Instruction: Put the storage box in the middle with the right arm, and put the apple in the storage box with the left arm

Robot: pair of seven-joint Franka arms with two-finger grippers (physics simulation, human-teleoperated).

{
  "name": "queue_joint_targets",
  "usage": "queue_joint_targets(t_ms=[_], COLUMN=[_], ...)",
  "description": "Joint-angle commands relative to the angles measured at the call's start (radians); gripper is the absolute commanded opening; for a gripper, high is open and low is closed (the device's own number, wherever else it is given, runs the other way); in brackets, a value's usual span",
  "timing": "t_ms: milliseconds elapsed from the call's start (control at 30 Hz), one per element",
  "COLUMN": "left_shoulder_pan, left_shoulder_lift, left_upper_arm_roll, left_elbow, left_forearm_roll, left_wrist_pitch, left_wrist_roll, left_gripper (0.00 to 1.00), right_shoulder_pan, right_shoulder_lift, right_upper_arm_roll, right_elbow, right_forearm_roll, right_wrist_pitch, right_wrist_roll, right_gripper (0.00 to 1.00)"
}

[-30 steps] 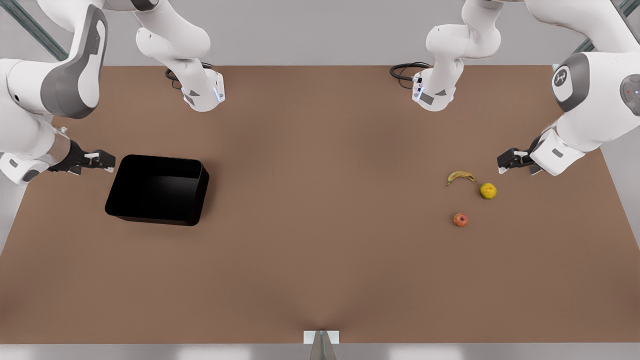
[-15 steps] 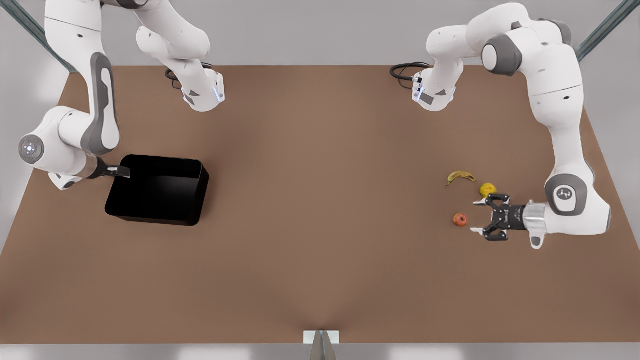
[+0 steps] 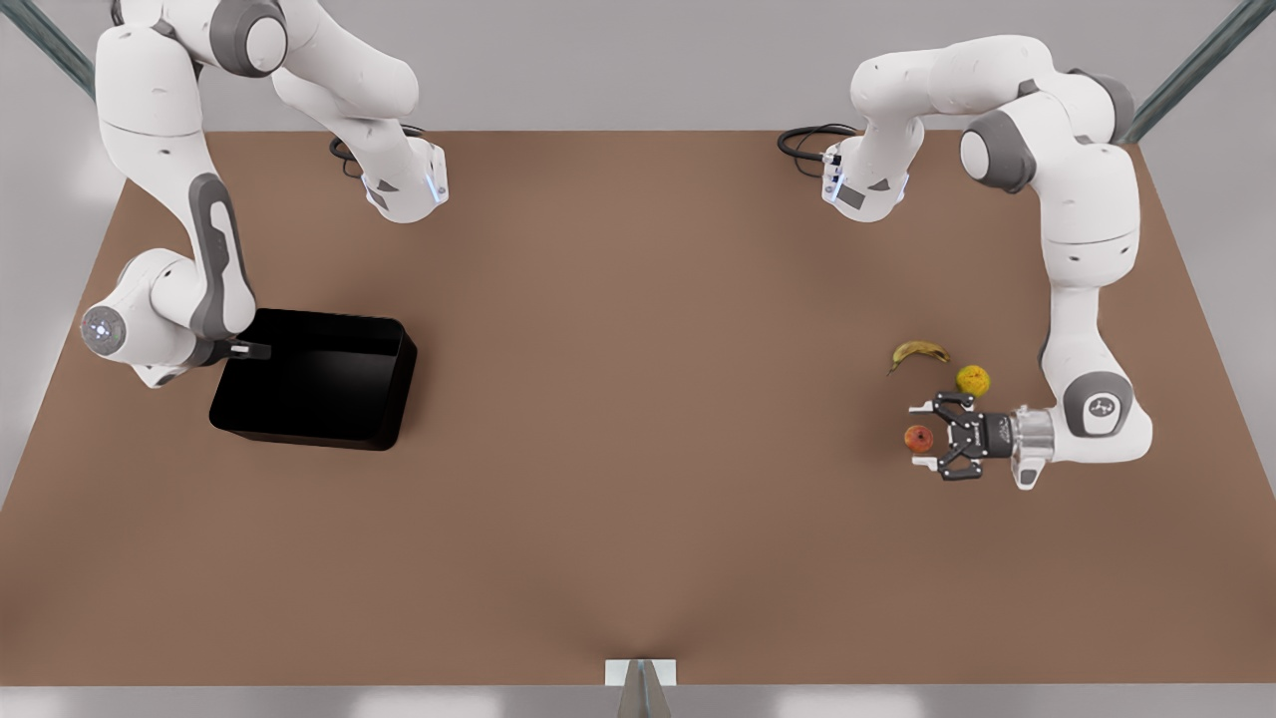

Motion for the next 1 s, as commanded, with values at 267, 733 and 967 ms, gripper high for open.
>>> queue_joint_targets(t_ms=[267,733,967], left_shoulder_pan=[0.002,0.008,0.011], left_shoulder_lift=[0.056,0.100,0.110], left_upper_arm_roll=[0.006,0.041,0.038], left_elbow=[-0.044,-0.040,-0.074], left_forearm_roll=[0.026,0.017,-0.062], left_wrist_pitch=[0.073,0.166,0.105], left_wrist_roll=[0.130,0.122,0.124], left_gripper=[1.00,1.00,1.00], right_shoulder_pan=[-0.009,-0.017,0.015], right_shoulder_lift=[0.057,0.057,0.045], right_upper_arm_roll=[0.000,0.000,0.020], right_elbow=[0.002,0.014,0.074], right_forearm_roll=[-0.003,-0.006,-0.002], right_wrist_pitch=[-0.004,-0.027,-0.079], right_wrist_roll=[-0.057,-0.098,-0.107], right_gripper=[0.44,0.21,0.21])
